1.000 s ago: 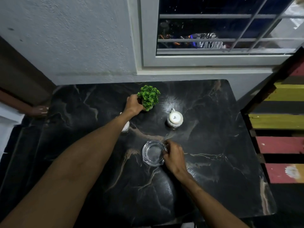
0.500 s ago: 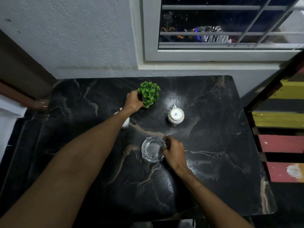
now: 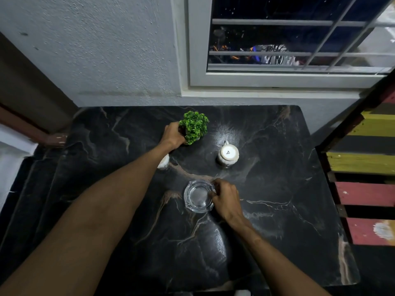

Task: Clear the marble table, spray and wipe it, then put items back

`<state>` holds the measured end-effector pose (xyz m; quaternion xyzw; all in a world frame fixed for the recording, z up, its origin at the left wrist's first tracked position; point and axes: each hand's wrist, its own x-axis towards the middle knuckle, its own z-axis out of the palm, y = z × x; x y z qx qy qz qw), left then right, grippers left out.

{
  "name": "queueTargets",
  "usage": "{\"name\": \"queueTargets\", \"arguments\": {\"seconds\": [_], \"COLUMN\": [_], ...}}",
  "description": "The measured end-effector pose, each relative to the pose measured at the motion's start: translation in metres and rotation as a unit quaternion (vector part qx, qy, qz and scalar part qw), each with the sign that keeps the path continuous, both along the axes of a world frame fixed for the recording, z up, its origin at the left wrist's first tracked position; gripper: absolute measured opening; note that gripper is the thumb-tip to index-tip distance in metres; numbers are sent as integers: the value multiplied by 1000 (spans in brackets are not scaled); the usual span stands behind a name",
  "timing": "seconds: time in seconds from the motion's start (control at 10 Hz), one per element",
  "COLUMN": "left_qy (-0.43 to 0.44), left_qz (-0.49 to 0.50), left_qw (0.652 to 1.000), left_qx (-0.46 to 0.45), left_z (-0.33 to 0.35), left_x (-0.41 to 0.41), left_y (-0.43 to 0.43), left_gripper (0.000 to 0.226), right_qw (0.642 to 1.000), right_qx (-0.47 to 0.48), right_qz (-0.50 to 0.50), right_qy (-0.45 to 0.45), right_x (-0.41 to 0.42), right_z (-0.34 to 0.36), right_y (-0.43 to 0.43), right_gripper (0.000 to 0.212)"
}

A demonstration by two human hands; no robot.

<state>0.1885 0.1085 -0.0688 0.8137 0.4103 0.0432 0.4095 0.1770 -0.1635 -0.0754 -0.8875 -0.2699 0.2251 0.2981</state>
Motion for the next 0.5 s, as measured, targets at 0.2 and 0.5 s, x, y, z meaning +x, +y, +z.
{"name": "queueTargets", "arguments": {"seconds": [0.2,0.5], "left_qy": [-2,-55], "left_qz": [4,22], "left_qw": [1000,998], "left_qx": [-23,29], "left_z": [11,49], "left_x": [-7,-58], "left_y": [3,-4], "left_gripper": [60,52], "right_qw": [999,993], "right_qx": [-30,-32], "right_qz": [28,48], "right_qy": [7,-100], "right_x": [5,8], "right_z": [1,55], "right_y": [0,-10], "right_gripper": [30,33]}}
